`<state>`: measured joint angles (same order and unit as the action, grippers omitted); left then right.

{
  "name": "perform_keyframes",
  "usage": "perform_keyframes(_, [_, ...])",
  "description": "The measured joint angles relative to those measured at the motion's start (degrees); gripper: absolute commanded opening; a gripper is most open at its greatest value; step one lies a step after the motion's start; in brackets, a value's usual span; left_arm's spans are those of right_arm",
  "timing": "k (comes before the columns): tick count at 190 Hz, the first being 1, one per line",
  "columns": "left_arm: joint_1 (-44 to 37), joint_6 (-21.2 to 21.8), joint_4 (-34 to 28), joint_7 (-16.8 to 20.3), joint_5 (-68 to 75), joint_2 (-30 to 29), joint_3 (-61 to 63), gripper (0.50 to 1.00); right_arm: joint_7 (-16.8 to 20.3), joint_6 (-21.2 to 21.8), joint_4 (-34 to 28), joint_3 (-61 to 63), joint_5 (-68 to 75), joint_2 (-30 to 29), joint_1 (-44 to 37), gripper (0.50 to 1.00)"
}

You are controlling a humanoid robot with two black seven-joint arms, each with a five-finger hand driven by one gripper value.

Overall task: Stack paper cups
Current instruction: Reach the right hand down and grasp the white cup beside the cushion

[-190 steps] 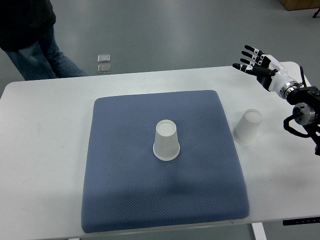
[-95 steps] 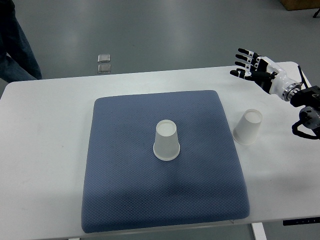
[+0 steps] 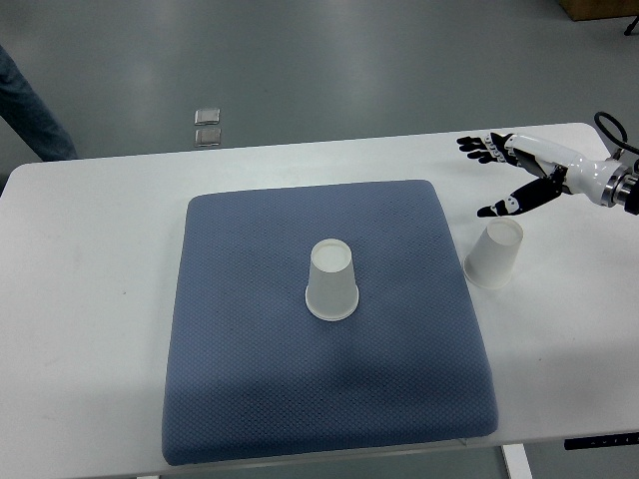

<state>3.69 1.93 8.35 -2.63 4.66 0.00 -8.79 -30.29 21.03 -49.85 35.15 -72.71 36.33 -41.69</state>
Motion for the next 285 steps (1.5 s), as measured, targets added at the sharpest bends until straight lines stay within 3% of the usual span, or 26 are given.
perform_keyframes(75, [0.0, 0.0, 0.0, 0.0, 0.0, 0.0, 0.0, 1.0, -2.5, -7.6, -1.3, -5.7, -15.5, 2.1, 0.0, 0.928])
perform_keyframes(201, [0.0, 0.0, 0.0, 0.0, 0.0, 0.0, 0.0, 1.0, -1.9, -12.9, 0.5, -10.4, -19.0, 3.5, -0.6, 0.911])
perform_keyframes(285, [0.0, 0.0, 0.0, 0.0, 0.0, 0.0, 0.0, 1.0, -1.7, -13.7, 0.5, -11.3, -19.1, 3.1, -0.9, 0.805])
